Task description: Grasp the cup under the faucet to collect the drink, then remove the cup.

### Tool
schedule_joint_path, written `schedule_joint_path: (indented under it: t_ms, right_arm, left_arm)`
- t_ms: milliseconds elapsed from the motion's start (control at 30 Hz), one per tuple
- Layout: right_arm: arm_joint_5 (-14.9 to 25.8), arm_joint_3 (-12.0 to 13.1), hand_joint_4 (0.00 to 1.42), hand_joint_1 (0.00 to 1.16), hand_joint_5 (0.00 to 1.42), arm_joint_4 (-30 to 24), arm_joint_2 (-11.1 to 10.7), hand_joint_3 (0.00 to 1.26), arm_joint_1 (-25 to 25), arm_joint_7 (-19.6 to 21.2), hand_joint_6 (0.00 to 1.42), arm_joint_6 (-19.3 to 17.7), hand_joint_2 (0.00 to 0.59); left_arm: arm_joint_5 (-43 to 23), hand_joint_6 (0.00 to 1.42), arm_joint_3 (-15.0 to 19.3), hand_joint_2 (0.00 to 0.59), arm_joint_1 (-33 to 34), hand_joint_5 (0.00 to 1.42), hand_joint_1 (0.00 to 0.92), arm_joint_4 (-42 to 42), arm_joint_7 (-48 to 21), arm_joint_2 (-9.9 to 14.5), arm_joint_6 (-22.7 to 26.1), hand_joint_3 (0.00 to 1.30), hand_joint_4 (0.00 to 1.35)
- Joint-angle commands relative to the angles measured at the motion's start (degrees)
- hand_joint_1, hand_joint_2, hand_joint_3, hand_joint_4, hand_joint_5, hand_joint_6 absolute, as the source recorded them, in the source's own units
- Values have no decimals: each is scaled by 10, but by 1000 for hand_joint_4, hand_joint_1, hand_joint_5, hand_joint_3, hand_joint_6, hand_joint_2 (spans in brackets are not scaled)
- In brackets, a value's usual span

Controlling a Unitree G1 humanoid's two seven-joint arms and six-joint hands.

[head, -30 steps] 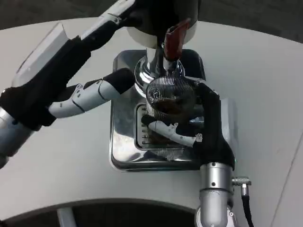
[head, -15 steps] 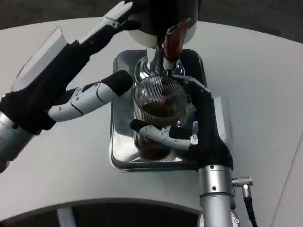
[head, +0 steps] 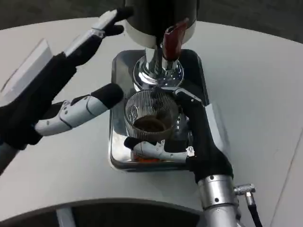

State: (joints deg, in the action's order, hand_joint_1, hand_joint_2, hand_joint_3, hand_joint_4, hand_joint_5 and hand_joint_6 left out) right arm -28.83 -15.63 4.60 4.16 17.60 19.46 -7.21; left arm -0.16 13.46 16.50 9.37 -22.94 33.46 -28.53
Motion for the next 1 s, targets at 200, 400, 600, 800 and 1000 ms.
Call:
schedule_joint_path:
  t_ms: [200, 400, 600, 800, 1000]
  right_arm:
    - [6, -3, 937, 1069, 1017, -90, -6, 762, -49, -32, 1401, 10, 92]
    - [6, 1, 937, 1071, 1016, -140, -16, 762, -82, -59, 1401, 24, 91]
    - [10, 3, 937, 1072, 1016, -181, -28, 762, -110, -85, 1401, 32, 91]
    - [23, 10, 937, 1072, 1016, -226, -33, 762, -123, -117, 1401, 44, 91]
    - [32, 16, 937, 1073, 1016, -270, -42, 768, -134, -147, 1401, 52, 91]
  left_arm:
    - [96, 0, 54, 170, -104, 0, 0, 58, 31, 19, 51, 0, 0]
    - [146, 0, 57, 155, -157, 0, 0, 79, 33, 23, 70, 0, 0]
    - [188, 0, 55, 103, -215, 0, 0, 90, 35, 31, 69, 0, 0]
    - [268, 0, 13, 38, -252, 0, 0, 152, 1, 48, 110, 0, 0]
    - [336, 0, -12, 28, -281, 0, 0, 200, 13, 23, 148, 0, 0]
